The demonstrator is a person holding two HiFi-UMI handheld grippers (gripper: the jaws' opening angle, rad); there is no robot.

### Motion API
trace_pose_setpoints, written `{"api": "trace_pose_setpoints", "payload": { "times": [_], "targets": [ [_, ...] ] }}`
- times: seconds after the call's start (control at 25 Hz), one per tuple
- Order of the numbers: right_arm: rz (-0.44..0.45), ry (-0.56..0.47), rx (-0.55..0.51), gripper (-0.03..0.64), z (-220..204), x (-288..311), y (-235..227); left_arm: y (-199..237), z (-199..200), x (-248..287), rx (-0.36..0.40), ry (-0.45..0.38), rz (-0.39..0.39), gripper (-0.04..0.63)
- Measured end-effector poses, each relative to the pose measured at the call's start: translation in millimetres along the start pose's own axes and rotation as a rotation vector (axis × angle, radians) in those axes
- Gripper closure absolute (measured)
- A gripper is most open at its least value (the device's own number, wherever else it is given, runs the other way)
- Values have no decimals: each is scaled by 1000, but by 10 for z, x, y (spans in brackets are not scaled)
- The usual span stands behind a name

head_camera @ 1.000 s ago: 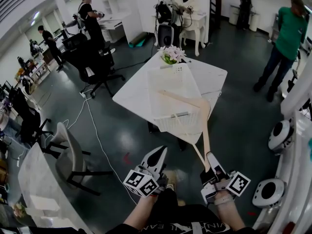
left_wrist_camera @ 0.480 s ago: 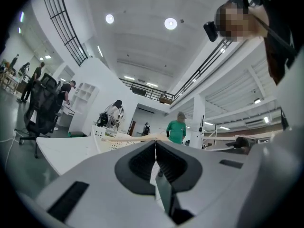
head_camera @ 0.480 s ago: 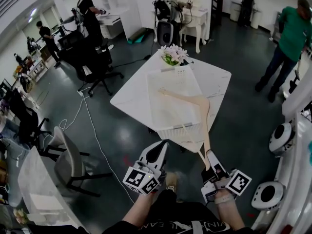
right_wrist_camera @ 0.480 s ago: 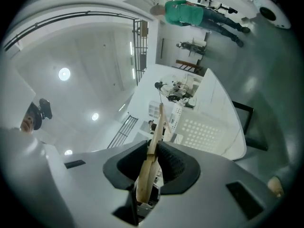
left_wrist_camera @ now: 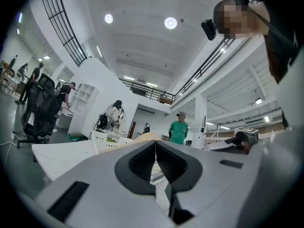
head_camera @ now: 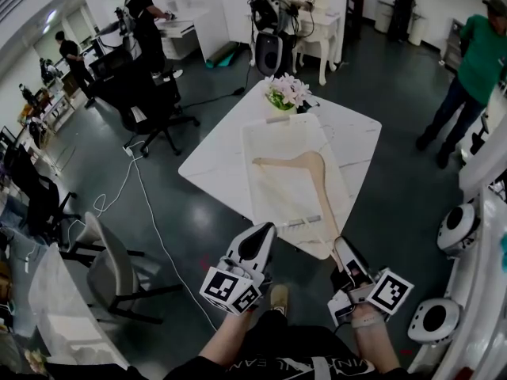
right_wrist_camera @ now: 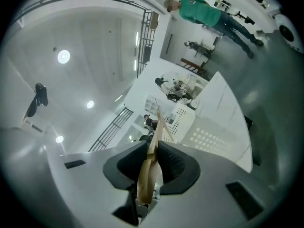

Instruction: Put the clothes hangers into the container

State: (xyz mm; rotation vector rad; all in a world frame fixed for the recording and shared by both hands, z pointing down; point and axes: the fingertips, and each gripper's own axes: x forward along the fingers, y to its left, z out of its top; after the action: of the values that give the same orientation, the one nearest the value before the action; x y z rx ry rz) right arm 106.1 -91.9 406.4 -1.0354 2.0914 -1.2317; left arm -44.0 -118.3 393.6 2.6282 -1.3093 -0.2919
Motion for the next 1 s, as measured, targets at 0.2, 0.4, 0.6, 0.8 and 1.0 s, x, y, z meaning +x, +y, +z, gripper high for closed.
{"api": "trace_pose_setpoints", "payload": {
  "times": [0.2, 0.4, 0.6, 0.8, 1.0],
  "targets": [
    [-19, 10, -3, 546, 28, 157, -16, 134, 35, 77, -11, -8, -13, 584],
    [-43, 7, 4, 546, 129, 220, -48, 217, 120, 171, -21, -14, -23, 584],
    [-59, 5, -26, 546, 250, 299, -40, 350, 167, 238, -21, -8, -17, 584],
    [-58, 19, -57, 546, 299, 430, -29, 454, 194, 298, -29, -1, -21, 584],
    [-66, 5, -70, 546, 402, 514, -49, 565, 219, 376, -34, 3, -28, 584]
  ]
}}
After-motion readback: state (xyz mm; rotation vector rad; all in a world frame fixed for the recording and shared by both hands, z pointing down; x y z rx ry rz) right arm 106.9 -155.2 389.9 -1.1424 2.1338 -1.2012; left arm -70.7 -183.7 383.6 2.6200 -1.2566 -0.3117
